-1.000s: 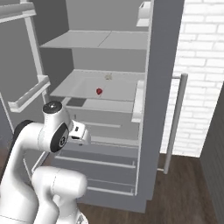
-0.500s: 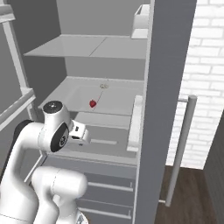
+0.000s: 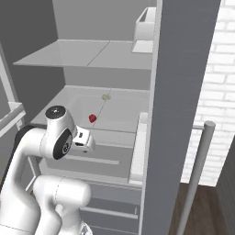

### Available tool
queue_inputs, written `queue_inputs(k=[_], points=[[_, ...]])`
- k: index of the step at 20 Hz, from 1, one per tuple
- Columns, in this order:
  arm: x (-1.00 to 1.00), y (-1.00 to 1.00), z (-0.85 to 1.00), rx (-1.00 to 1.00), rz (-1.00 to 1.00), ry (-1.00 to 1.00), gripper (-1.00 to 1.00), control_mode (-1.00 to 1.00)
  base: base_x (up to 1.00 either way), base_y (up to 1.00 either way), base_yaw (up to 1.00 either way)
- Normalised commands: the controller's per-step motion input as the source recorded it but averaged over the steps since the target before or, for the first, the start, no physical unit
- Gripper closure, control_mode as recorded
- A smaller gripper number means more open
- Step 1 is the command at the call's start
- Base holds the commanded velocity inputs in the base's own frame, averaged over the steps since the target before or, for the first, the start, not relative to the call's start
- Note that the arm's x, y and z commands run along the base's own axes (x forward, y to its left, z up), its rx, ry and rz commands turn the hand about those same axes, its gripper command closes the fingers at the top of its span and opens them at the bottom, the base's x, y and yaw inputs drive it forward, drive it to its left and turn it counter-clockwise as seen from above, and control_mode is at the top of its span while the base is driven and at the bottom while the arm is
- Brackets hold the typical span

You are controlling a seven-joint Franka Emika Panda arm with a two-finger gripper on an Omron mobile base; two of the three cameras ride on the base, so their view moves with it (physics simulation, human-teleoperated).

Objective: Take the strawberry from the fridge and place it on top of the pancake, located on the dining counter.

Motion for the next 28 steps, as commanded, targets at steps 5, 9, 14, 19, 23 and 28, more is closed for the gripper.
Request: queue_inputs(k=[5,9,14,19,23,28], points=[[0.0,0.0,0.0,0.0,0.0,0.0,-1.0,1.0,0.18,0.0,0.0],[0.0,0.0,0.0,0.0,0.0,-0.02,-1.0,-1.0,0.0,0.0,0.0],[0.34,0.19,0.33,0.0,-0.04,-0.3,-1.0,-1.0,0.0,0.0,0.0],[0.51,0.25,0.42,0.0,-0.02,-0.19,-1.0,-1.0,0.0,0.0,0.0],[0.76,0.0,0.1,0.0,0.0,0.0,-1.0,-1.0,0.0,0.0,0.0],[0.72,-0.02,0.0,0.0,0.0,0.05,-1.0,-1.0,0.0,0.0,0.0]])
